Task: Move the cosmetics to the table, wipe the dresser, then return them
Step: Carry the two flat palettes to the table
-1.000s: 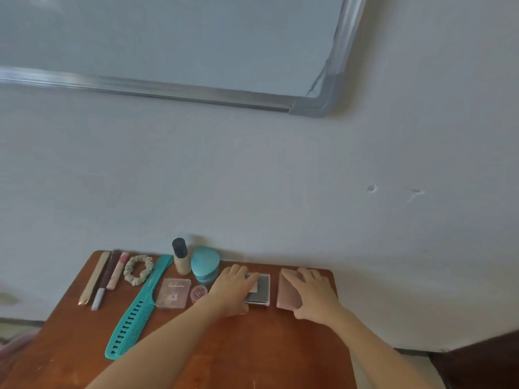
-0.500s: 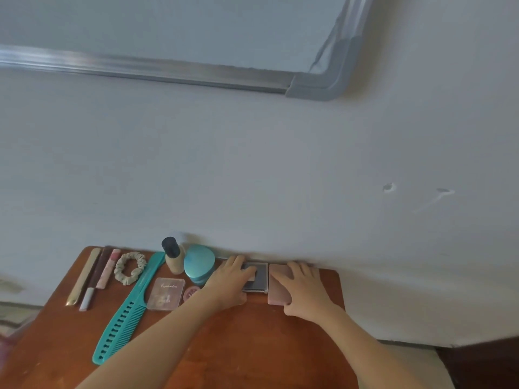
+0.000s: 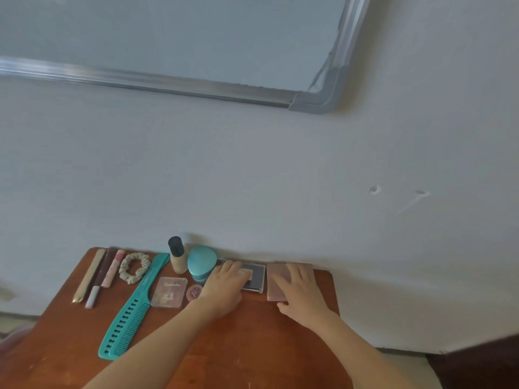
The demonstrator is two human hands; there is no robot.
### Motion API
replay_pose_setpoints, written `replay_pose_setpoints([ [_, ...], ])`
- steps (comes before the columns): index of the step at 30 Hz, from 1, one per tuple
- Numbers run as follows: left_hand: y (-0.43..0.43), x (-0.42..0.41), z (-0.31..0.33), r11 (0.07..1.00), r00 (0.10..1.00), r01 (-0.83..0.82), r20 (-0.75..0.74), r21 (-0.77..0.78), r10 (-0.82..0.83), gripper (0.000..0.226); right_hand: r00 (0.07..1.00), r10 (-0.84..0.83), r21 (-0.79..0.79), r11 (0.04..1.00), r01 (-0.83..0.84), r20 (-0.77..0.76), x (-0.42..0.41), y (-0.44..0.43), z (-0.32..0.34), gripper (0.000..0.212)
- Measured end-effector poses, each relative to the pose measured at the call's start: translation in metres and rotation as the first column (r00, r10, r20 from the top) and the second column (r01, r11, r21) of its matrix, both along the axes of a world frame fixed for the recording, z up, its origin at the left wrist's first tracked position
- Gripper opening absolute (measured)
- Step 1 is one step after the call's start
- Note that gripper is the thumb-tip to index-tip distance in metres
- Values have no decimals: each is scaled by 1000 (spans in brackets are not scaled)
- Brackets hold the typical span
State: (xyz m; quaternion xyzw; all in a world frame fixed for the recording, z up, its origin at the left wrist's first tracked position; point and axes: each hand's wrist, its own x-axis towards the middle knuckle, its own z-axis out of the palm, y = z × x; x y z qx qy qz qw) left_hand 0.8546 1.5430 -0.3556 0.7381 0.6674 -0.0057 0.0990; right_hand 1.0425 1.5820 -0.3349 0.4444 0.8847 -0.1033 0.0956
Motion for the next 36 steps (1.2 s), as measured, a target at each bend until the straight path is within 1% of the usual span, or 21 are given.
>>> replay_pose_setpoints([
  [6, -33, -1, 22, 999, 1000, -14, 22, 32, 13, 46, 1000, -17, 71, 997, 16, 16, 12, -21, 22, 55],
  [15, -82, -1, 45, 993, 997, -61, 49, 100, 57, 47, 1000, -23, 118, 993, 22, 2, 25, -60, 44, 54],
  [19, -102, 6, 48, 992, 994, -91, 63, 83, 86, 48, 999, -40, 118, 992, 41, -10, 33, -78, 42, 57],
  [24, -118, 15, 47, 994, 992, -79, 101, 79, 71, 53, 995, -96, 129, 987, 100, -43, 43, -101, 40, 56],
  [26, -120, 14, 44, 997, 994, -50, 95, 64, 44, 61, 990, -136, 123, 983, 140, -40, 46, -113, 40, 56],
  [29, -119, 17, 39, 997, 995, 23, 95, 69, -30, 85, 977, -210, 109, 971, 211, -21, 50, -130, 42, 56],
  [30, -118, 18, 39, 996, 993, 47, 104, 70, -54, 86, 970, -243, 101, 965, 244, -17, 51, -135, 42, 56],
  [34, -110, 13, 37, 978, 973, 189, 116, 88, -198, 75, 917, -398, 103, 912, 398, -20, 47, -163, 46, 55],
  [36, -111, 6, 36, 960, 951, 267, 136, 86, -277, 62, 869, -493, 92, 864, 495, -39, 39, -182, 46, 54],
])
